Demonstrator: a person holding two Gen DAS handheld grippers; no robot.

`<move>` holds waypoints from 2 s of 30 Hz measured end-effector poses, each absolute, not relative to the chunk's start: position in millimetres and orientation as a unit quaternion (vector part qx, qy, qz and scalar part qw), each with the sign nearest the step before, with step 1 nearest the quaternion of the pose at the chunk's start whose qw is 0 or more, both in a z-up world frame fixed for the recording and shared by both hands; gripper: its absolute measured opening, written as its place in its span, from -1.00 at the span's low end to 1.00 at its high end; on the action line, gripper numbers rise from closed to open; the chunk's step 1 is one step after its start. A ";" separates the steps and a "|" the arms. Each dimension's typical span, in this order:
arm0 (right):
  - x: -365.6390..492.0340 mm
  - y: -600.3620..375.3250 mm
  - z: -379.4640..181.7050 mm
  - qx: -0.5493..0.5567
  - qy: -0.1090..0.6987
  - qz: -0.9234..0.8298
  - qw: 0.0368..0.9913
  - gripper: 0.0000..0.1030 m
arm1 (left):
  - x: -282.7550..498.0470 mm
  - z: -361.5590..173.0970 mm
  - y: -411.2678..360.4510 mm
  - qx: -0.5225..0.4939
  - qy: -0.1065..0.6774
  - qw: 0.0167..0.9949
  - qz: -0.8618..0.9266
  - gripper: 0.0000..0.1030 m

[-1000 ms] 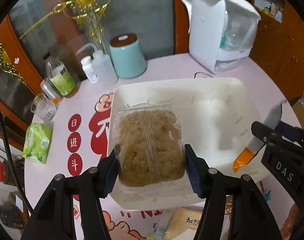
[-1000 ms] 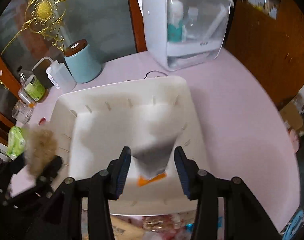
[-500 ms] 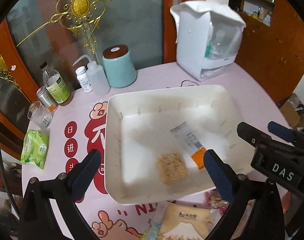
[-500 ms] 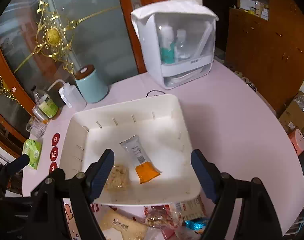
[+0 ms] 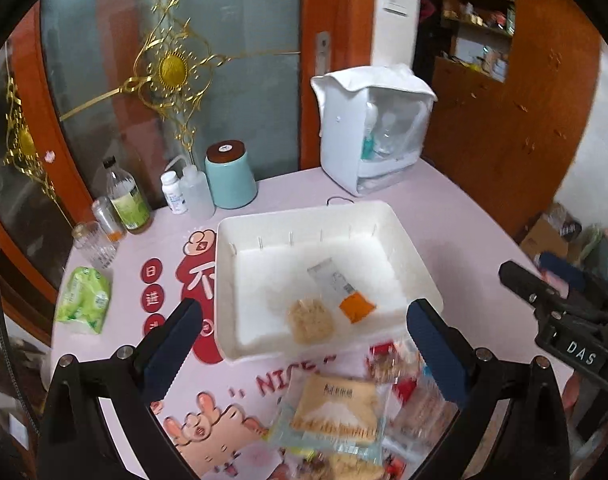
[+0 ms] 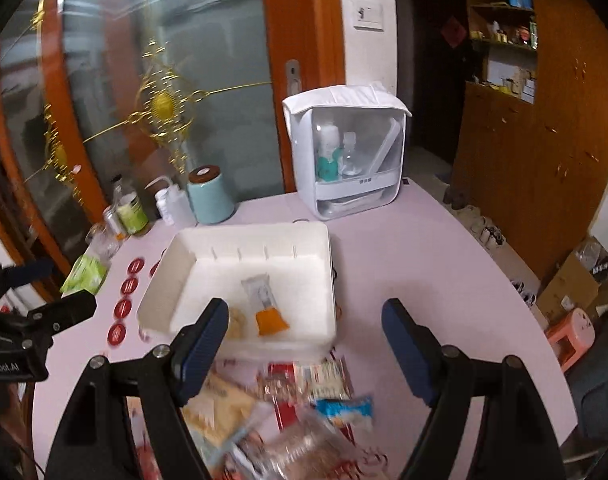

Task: Organize snacks
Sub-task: 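Grasp the red-labelled dark snack bag with the left tool while the right grasps a brown candy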

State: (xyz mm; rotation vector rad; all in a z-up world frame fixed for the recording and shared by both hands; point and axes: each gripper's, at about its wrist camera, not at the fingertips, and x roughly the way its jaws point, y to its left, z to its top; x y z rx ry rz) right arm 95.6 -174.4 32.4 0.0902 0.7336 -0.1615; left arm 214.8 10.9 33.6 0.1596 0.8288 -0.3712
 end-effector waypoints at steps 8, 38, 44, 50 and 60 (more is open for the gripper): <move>27.8 -173.0 26.1 -0.017 0.360 -0.037 0.932 0.55 | 141.9 43.0 26.8 0.081 0.410 0.887 -0.199 0.97; -50.1 -107.6 -197.6 -0.207 0.542 0.224 0.783 0.31 | 30.8 -210.8 80.7 -0.094 0.615 0.783 -0.001 0.81; -58.9 -94.1 -204.2 -0.267 0.520 0.235 0.777 0.22 | 28.4 -224.4 84.0 -0.134 0.616 0.775 0.052 0.80; -54.7 -88.7 -205.9 -0.254 0.541 0.267 0.756 -0.16 | 27.7 -224.8 83.9 -0.140 0.612 0.775 0.072 0.60; -54.1 -88.7 -206.2 -0.235 0.551 0.276 0.752 -0.33 | 23.8 -212.1 68.2 -0.133 0.613 0.777 0.059 0.16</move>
